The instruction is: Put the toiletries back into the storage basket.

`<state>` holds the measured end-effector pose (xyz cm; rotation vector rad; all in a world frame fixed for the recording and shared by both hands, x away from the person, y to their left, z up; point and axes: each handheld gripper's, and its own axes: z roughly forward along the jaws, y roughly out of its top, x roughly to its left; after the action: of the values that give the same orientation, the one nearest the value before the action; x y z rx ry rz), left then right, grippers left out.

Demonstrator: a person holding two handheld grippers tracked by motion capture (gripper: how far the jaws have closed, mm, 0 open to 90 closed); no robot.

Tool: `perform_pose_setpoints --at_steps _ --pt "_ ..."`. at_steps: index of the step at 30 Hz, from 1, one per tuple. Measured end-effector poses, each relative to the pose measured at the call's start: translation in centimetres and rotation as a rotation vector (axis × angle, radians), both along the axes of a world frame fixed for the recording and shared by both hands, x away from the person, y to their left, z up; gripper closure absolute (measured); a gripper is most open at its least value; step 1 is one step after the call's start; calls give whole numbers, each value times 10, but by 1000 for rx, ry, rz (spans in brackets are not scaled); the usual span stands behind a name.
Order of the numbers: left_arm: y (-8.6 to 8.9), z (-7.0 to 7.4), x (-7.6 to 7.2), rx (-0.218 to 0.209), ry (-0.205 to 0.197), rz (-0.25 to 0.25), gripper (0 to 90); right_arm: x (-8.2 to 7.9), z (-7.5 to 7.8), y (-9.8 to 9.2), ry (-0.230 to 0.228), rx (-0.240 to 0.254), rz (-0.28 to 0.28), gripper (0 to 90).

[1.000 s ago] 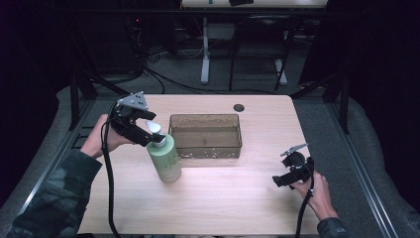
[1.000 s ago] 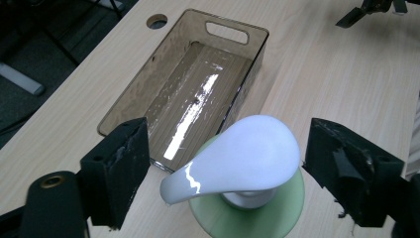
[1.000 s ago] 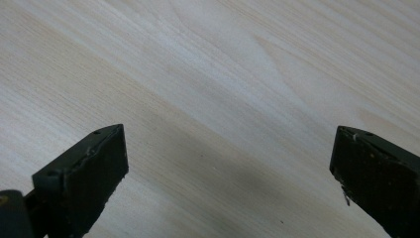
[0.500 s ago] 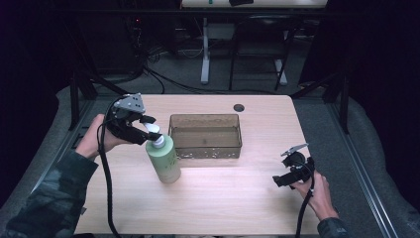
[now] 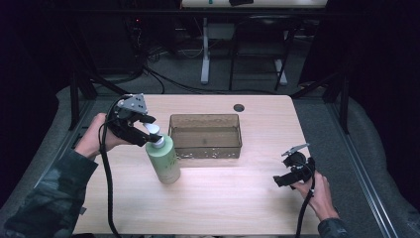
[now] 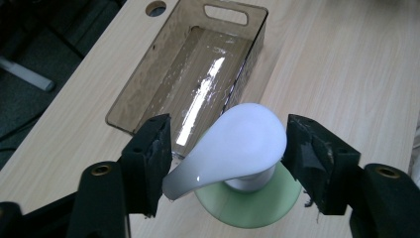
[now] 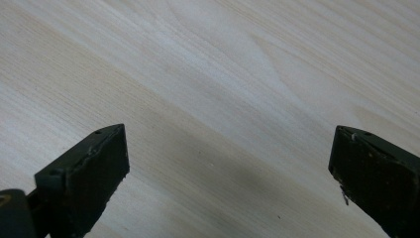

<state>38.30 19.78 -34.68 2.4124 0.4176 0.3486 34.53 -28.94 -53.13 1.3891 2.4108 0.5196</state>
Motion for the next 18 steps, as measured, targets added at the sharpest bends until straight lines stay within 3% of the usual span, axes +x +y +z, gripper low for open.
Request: perform_pose_setpoints --at_steps 5,10,18 --pt "-3 0 2 6 0 -36 394 0 0 0 1 0 1 16" --pt "-4 1 2 20 -6 -32 462 0 0 0 3 5 0 17" --pt "-1 1 3 18 23 -1 519 0 1 0 4 4 -1 18"
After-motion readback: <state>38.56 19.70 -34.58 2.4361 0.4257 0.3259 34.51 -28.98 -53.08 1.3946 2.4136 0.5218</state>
